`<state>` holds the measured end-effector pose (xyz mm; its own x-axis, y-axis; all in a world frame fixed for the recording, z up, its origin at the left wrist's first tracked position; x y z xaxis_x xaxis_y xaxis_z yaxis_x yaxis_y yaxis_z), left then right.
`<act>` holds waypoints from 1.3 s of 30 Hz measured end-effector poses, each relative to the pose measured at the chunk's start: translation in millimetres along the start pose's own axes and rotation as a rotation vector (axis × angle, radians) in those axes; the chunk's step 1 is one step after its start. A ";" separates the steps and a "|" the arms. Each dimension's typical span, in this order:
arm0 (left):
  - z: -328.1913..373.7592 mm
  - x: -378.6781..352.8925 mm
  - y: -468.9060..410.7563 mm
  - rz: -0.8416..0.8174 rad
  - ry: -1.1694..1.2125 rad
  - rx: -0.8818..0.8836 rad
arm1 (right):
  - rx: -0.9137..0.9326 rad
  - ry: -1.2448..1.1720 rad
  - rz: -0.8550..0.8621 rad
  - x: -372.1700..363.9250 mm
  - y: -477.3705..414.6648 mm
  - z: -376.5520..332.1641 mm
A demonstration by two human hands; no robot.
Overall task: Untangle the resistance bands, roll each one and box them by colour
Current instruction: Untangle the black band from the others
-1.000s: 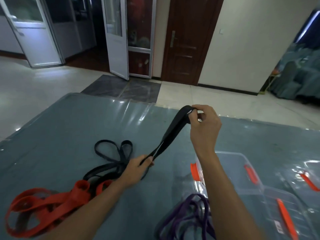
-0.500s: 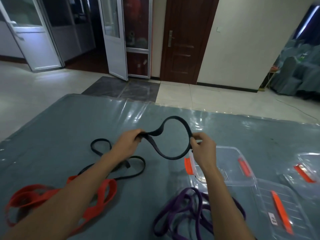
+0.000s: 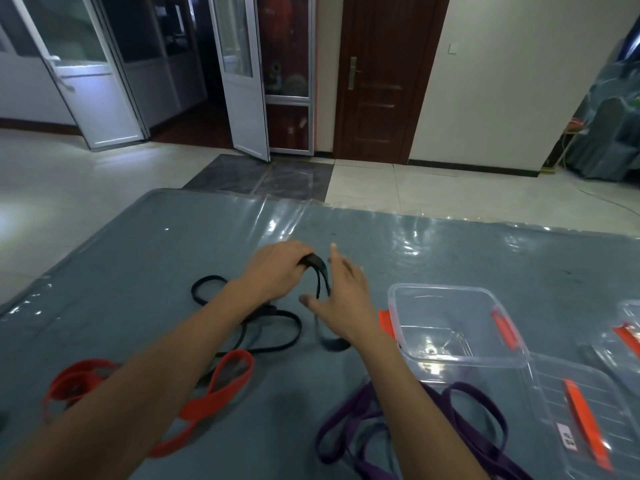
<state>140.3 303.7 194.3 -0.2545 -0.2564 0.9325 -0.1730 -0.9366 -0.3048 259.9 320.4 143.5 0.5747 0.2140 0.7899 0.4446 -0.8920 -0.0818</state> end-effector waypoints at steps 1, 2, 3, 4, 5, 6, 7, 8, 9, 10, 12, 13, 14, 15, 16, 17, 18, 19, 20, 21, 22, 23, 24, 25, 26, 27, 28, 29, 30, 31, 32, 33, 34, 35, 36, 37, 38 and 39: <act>2.7 -0.5 0.7 -0.003 0.028 -0.006 | 0.003 0.042 -0.030 -8.3 -2.9 -1.1; 3.7 -1.3 2.3 -0.005 0.068 -0.004 | 0.003 0.040 -0.029 -10.8 -5.8 -1.1; 2.6 -1.4 5.3 0.003 0.112 0.003 | -0.005 0.005 -0.016 -9.9 -8.1 -0.6; -0.8 -0.4 9.5 0.026 0.152 0.014 | -0.029 -0.051 -0.014 -8.1 -9.1 1.0; -6.6 0.9 14.8 0.060 0.189 0.033 | -0.055 -0.121 -0.014 -4.9 -10.4 2.9; -13.9 0.8 21.1 0.094 0.228 0.058 | -0.071 -0.192 -0.002 0.8 -11.2 3.4; -21.0 -2.4 27.9 0.116 0.262 0.083 | -0.072 -0.256 0.024 8.9 -12.1 2.1; -26.3 -8.8 34.6 0.120 0.281 0.106 | -0.060 -0.301 0.049 17.7 -12.6 -1.8; -30.0 -19.1 41.5 0.112 0.298 0.130 | -0.046 -0.332 0.060 24.9 -12.4 -7.2; -33.1 -32.0 49.3 0.103 0.327 0.162 | -0.036 -0.360 0.060 30.6 -11.7 -13.0; -39.9 -58.5 66.0 0.108 0.415 0.239 | -0.024 -0.454 0.057 42.5 -8.4 -21.8; -43.7 -69.8 74.7 0.120 0.446 0.269 | -0.024 -0.503 0.062 49.0 -5.8 -24.0; -48.0 -78.9 83.6 0.128 0.459 0.289 | -0.022 -0.539 0.072 56.3 -2.4 -25.6; -54.2 -85.8 92.5 0.133 0.460 0.315 | -0.017 -0.562 0.087 63.4 0.2 -26.1; -61.9 -91.0 101.7 0.126 0.458 0.350 | -0.019 -0.586 0.109 70.3 2.7 -24.0; -70.4 -95.1 110.3 0.109 0.456 0.384 | -0.032 -0.620 0.136 76.4 4.9 -18.8; -78.0 -97.0 117.5 0.099 0.454 0.401 | -0.054 -0.655 0.162 81.0 6.8 -11.8; -83.6 -96.9 121.9 0.094 0.451 0.396 | -0.078 -0.686 0.181 83.1 8.4 -4.8; -87.3 -95.4 123.5 0.088 0.452 0.387 | -0.104 -0.705 0.189 82.2 10.2 2.0; -91.1 -92.9 122.5 0.084 0.456 0.391 | -0.126 -0.717 0.192 79.2 11.6 7.4; -96.0 -88.2 119.2 0.089 0.457 0.405 | -0.144 -0.724 0.195 75.4 12.6 11.5; -102.3 -80.7 114.4 0.114 0.457 0.426 | -0.157 -0.727 0.199 71.1 12.9 14.8; -110.1 -70.3 109.2 0.160 0.468 0.455 | -0.169 -0.725 0.200 67.3 12.5 17.3; -118.4 -56.7 104.1 0.218 0.489 0.486 | -0.176 -0.715 0.194 63.8 11.6 19.2; -126.2 -40.4 98.7 0.279 0.516 0.512 | -0.178 -0.698 0.176 60.0 10.6 19.9; -132.3 -21.3 92.6 0.339 0.529 0.522 | -0.175 -0.683 0.149 55.2 9.2 19.8; -135.7 1.3 84.8 0.400 0.518 0.508 | -0.172 -0.675 0.119 50.0 8.5 19.3; -135.6 26.1 75.0 0.453 0.482 0.464 | -0.171 -0.676 0.097 45.1 8.3 18.1; -131.8 51.4 63.6 0.496 0.436 0.408 | -0.171 -0.681 0.089 41.8 8.4 16.2; -125.6 76.0 51.6 0.533 0.396 0.360 | -0.166 -0.687 0.090 39.8 8.3 13.2; -117.5 98.4 38.9 0.567 0.376 0.314 | -0.155 -0.692 0.090 38.7 7.8 9.1; -107.1 119.2 25.8 0.600 0.373 0.255 | -0.140 -0.694 0.088 38.1 6.9 3.8; -94.1 138.9 13.4 0.631 0.369 0.190 | -0.122 -0.694 0.087 38.3 5.9 -2.2; -79.6 156.7 2.8 0.660 0.357 0.126 | -0.105 -0.694 0.086 39.0 5.1 -8.1; -66.1 171.5 -5.9 0.685 0.342 0.070 | -0.093 -0.693 0.085 39.6 4.7 -13.1; -54.1 182.1 -12.0 0.699 0.331 0.024 | -0.088 -0.689 0.084 39.8 4.3 -16.9; -44.5 187.9 -16.0 0.701 0.322 -0.005 | -0.086 -0.678 0.083 39.7 4.2 -19.3; -38.1 189.0 -17.4 0.693 0.317 -0.019 | -0.085 -0.664 0.081 38.9 4.4 -20.5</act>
<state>59.0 280.6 368.4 -0.5713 -0.7006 0.4275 0.1100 -0.5815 -0.8060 270.1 316.6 186.4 0.9165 0.3200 0.2399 0.3420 -0.9381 -0.0555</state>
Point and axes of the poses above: each hand's wrist, its own y-axis away from the middle knuckle, its own x-axis out of the back of the hand, z = x × y, the point moved 10 cm from there along -y, towards the middle knuckle, and after that the axes turned 12 degrees about -x, right-handed, at the moved point
